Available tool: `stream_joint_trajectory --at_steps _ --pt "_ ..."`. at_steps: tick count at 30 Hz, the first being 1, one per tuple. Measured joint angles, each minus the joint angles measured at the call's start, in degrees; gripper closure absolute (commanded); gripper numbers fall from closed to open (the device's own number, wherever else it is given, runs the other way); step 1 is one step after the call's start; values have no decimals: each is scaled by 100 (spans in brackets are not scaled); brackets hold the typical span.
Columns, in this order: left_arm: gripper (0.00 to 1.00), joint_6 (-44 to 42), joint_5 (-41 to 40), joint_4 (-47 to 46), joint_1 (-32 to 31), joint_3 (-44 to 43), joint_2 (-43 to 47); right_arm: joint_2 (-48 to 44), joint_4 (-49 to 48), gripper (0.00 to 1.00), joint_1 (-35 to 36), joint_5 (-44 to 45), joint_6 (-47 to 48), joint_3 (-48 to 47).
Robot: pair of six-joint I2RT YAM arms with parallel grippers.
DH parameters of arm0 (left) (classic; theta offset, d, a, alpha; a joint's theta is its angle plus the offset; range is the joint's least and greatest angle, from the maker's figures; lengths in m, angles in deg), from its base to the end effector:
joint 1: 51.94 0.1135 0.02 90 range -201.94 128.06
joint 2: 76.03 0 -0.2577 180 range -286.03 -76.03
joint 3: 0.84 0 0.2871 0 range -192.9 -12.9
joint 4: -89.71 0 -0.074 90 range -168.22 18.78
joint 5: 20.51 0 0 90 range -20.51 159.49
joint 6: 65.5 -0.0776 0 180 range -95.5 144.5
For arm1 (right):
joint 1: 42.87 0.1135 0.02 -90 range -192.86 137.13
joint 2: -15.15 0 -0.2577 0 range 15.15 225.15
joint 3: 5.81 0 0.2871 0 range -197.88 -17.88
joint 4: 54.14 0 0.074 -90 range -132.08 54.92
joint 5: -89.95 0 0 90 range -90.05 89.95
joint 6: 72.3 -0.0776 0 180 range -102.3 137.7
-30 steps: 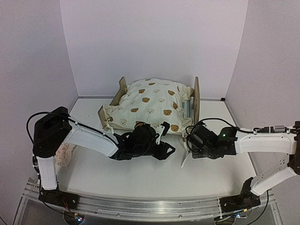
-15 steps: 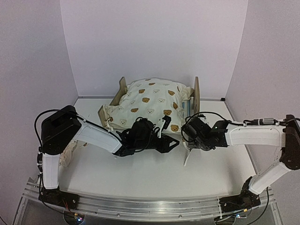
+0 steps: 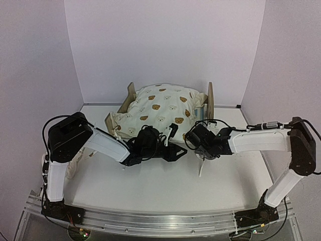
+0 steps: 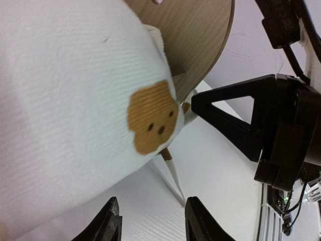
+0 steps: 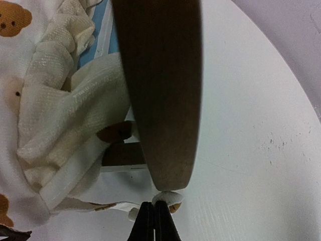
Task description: Set up the pet bed
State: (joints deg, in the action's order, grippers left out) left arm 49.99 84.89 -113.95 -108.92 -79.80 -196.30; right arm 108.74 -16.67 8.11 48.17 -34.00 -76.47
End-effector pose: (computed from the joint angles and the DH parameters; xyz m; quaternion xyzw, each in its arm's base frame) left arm 0.2592 -0.4366 0.1014 0.2932 0.7485 -0.4669 0.3686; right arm 0.2733 0.2453 0.1495 0.1099 0.8818 -0.0646 0.4540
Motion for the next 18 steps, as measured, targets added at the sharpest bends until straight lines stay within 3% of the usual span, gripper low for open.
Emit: stream_joint_trajectory --at_steps 18 --pt "59 169 -1 -172 14 1627 880 612 -311 100 12 607 -1400 -35"
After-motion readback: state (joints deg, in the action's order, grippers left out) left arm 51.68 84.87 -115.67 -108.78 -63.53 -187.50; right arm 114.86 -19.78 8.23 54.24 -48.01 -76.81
